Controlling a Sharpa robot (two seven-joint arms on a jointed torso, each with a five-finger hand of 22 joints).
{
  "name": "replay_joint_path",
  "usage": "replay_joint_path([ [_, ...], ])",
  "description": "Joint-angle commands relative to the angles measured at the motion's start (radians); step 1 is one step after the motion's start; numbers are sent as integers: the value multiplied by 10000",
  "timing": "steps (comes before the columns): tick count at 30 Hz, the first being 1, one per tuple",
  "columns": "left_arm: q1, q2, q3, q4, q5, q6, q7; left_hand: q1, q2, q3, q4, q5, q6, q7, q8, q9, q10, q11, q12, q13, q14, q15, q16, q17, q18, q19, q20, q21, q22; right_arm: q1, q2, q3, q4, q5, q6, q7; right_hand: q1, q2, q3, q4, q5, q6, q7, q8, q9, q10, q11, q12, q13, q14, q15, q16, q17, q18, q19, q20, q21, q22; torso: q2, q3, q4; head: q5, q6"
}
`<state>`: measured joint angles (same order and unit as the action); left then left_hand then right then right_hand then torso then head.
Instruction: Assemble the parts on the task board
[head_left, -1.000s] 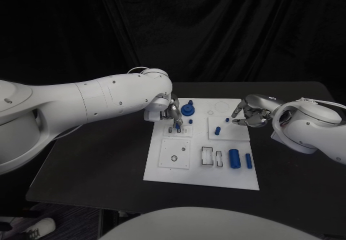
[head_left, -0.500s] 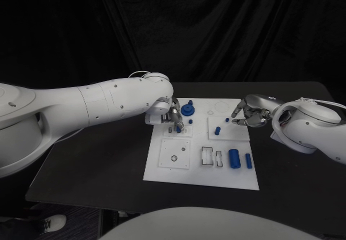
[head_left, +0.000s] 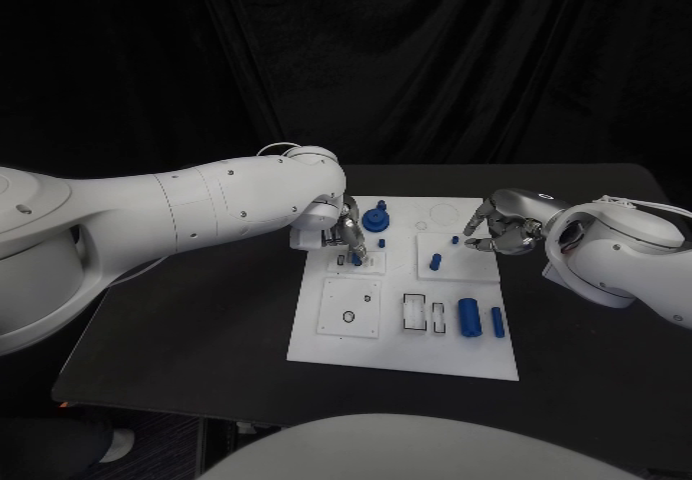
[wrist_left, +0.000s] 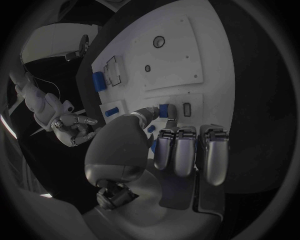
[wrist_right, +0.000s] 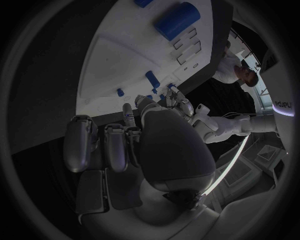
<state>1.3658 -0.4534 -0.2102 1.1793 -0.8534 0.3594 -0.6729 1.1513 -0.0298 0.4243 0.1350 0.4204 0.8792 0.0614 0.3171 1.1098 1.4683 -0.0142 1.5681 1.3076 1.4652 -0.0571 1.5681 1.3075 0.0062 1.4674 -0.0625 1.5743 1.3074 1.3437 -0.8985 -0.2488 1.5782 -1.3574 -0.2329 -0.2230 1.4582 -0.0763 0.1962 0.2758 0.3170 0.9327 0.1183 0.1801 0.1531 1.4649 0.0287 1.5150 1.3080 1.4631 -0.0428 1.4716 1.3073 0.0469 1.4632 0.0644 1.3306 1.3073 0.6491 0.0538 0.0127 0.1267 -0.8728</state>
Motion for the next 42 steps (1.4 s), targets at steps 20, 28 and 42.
replay_joint_path([
  [20,-50,-12,-7,35,60,73,59,66,37,139,-94,39,59,-31,-109,-35,1025,15,27,2632,1056,-17,26,2633,-62,1034,-17,-35,2634,-26,-19,7,-4,-18,152,-182,93,14,89,-12,72,-40,10,-51,-27,323,55,-77,1664,731,53,-92,1154,146,-6,57,-131,1712,-1,1,6,33,2],
  [28,-80,15,-7,-74,60,-127,138,-342,112,-71,86,-1234,121,39,-355,-187,1025,83,27,2632,1056,46,26,2633,-62,1034,48,-35,2634,-26,-18,7,3,-18,178,-196,96,12,95,-13,76,-57,14,-61,-34,317,59,-83,1657,725,55,-108,1133,151,-16,58,-157,1703,4,3,1,11,2],
  [42,-191,39,-7,-188,60,-330,215,-808,191,-755,454,-2397,-129,318,-1184,-745,1025,331,27,2632,1056,257,26,2633,-62,1034,245,-35,2634,-26,-12,7,6,-18,290,-245,97,10,104,-11,81,-82,23,-76,-44,303,65,-95,1640,722,59,-114,1126,157,-27,60,-185,1694,2,4,-10,21,2],
])
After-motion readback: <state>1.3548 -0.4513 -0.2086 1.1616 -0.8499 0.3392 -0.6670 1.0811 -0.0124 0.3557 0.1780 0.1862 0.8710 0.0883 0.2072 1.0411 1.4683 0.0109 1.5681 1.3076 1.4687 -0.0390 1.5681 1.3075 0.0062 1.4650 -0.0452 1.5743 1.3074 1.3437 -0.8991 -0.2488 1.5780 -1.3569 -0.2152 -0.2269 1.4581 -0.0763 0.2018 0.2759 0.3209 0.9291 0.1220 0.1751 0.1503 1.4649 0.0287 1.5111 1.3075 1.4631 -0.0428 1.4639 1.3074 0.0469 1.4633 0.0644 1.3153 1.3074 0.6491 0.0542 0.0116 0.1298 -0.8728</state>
